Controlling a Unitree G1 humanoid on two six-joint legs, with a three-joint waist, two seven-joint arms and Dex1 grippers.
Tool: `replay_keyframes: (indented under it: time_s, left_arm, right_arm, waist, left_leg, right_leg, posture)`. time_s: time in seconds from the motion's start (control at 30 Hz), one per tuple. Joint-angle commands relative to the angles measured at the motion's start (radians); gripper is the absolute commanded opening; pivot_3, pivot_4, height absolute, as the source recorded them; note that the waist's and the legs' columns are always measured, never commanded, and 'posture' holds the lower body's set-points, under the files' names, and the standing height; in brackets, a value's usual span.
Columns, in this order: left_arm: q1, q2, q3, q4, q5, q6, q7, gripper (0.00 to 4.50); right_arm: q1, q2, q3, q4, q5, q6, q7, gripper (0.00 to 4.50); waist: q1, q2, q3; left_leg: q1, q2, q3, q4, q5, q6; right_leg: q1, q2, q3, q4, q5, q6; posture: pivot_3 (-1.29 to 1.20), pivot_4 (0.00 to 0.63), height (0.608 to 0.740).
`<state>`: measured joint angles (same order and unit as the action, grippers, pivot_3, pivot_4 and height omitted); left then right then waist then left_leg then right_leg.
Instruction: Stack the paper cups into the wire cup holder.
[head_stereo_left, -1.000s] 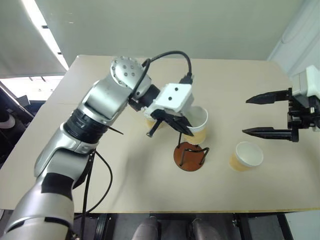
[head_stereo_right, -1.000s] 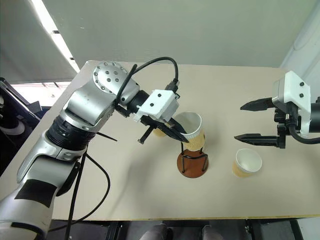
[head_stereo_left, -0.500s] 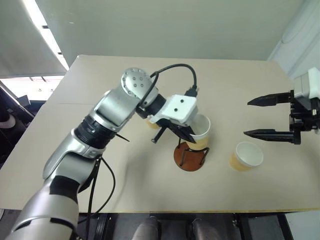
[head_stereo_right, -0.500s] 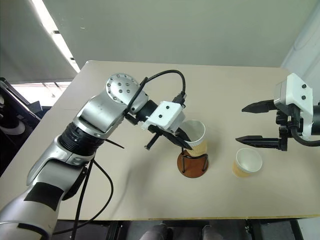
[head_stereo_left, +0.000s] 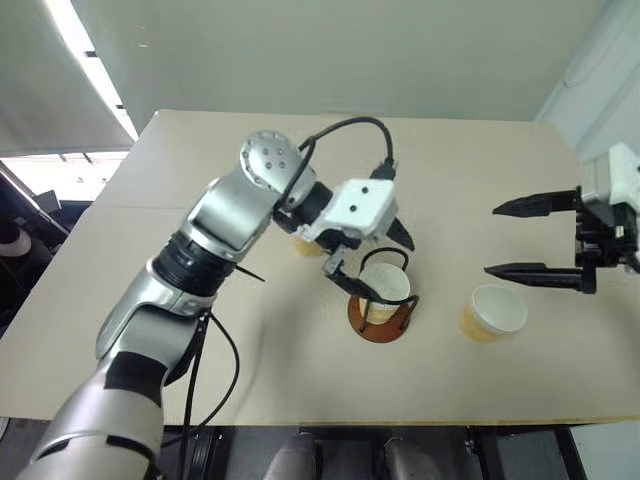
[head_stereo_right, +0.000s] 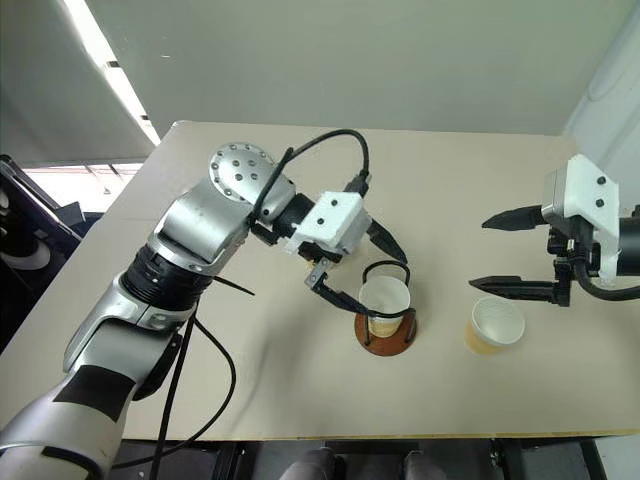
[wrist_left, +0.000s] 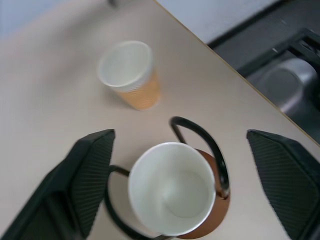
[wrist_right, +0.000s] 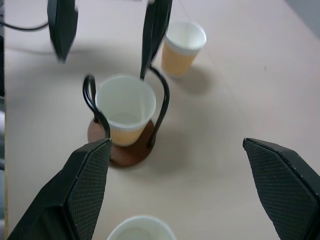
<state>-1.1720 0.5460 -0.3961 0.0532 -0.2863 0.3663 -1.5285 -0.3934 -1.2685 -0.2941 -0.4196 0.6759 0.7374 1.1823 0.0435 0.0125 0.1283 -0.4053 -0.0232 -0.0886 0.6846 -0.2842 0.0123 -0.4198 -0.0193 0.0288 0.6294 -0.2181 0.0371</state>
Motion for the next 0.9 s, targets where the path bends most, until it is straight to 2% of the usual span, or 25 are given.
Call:
replay_keyframes:
  time_s: [0.03, 0.2, 0.37, 0.57, 0.9]
  left_arm:
    - [-0.023, 0.014, 0.129, -0.013, -0.077, 0.087, 0.050, 4.44]
    - [0.002, 0.070, 0.233, -0.083, -0.197, 0.265, 0.073, 4.44]
    - [0.058, 0.158, 0.263, -0.137, -0.203, 0.300, 0.093, 4.44]
    - [0.085, 0.202, 0.271, -0.162, -0.207, 0.319, 0.128, 4.44]
    - [0.112, 0.222, 0.267, -0.210, -0.219, 0.338, 0.154, 4.44]
  right_arm:
    - [0.075, -0.004, -0.089, -0.071, -0.007, 0.023, -0.023, 4.32]
    - [0.221, -0.007, -0.156, -0.121, -0.046, 0.026, -0.017, 4.32]
    - [0.344, -0.022, -0.179, -0.138, -0.109, 0.002, 0.013, 4.32]
    - [0.410, -0.021, -0.143, -0.133, -0.177, -0.067, 0.032, 4.32]
    - [0.417, -0.011, 0.024, -0.079, -0.314, -0.211, 0.023, 4.32]
  waist:
    - [0.000, 0.000, 0.000]
    - [0.000, 0.000, 0.000]
    - [0.000, 0.000, 0.000]
    - [0.000, 0.000, 0.000]
    - [-0.001, 0.000, 0.000]
  left_leg:
    - [0.000, 0.000, 0.000, 0.000, 0.000, 0.000]
    - [0.000, 0.000, 0.001, 0.000, 0.000, 0.000]
    - [0.002, 0.000, 0.001, 0.000, 0.000, 0.000]
    - [0.002, 0.000, 0.001, 0.003, 0.000, 0.000]
    - [0.003, 0.000, 0.001, 0.006, 0.000, 0.001]
  right_leg:
    - [0.000, 0.000, 0.000, 0.000, 0.000, 0.000]
    - [0.000, 0.000, 0.000, 0.000, 0.000, 0.000]
    - [0.001, 0.000, 0.000, 0.000, 0.000, 0.000]
    - [0.002, 0.000, 0.001, 0.001, 0.000, 0.000]
    - [0.003, 0.000, 0.000, 0.003, 0.000, 0.001]
  posture:
    - [0.00, 0.150, 0.740]
    - [0.00, 0.150, 0.740]
    - [0.00, 0.150, 0.740]
    - [0.00, 0.150, 0.740]
    - [0.00, 0.150, 0.740]
